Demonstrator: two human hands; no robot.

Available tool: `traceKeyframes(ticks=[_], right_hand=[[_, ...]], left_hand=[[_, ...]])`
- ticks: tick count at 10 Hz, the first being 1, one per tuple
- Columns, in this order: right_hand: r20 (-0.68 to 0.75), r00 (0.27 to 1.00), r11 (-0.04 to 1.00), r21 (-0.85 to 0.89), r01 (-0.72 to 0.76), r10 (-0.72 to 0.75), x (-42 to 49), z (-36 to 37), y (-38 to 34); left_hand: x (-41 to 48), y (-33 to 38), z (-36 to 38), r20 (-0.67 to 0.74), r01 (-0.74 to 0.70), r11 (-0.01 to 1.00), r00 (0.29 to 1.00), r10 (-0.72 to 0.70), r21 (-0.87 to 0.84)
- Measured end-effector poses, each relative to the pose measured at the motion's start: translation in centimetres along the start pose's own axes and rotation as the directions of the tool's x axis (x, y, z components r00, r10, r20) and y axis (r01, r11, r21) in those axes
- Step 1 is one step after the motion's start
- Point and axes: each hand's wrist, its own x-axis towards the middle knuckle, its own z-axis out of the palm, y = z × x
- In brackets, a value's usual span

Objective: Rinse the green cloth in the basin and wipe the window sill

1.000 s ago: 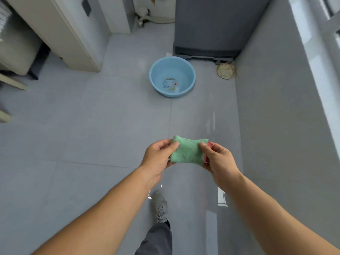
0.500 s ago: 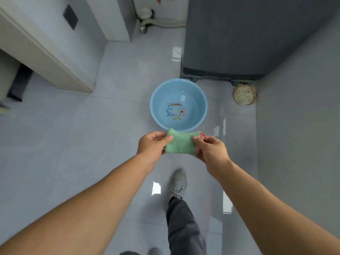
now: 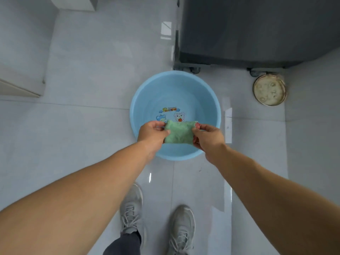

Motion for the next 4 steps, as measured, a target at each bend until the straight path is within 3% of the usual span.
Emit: traceKeyframes(ticks=[3, 4], right_hand=[[-0.154, 0.985, 0.996, -0.053, 0.067, -0.074, 14.7, 5.2, 5.2], [-0.207, 0.975, 0.978, -0.204, 0.032, -0.076, 16.1, 5.1, 6.4]], left_hand=[[15.4, -5.0, 1.5, -0.013, -0.052, 0.991, 0.998, 0.054, 0.126], [16.8, -5.8, 1.5, -0.042, -0.035, 0.984, 0.998, 0.043, 0.174]])
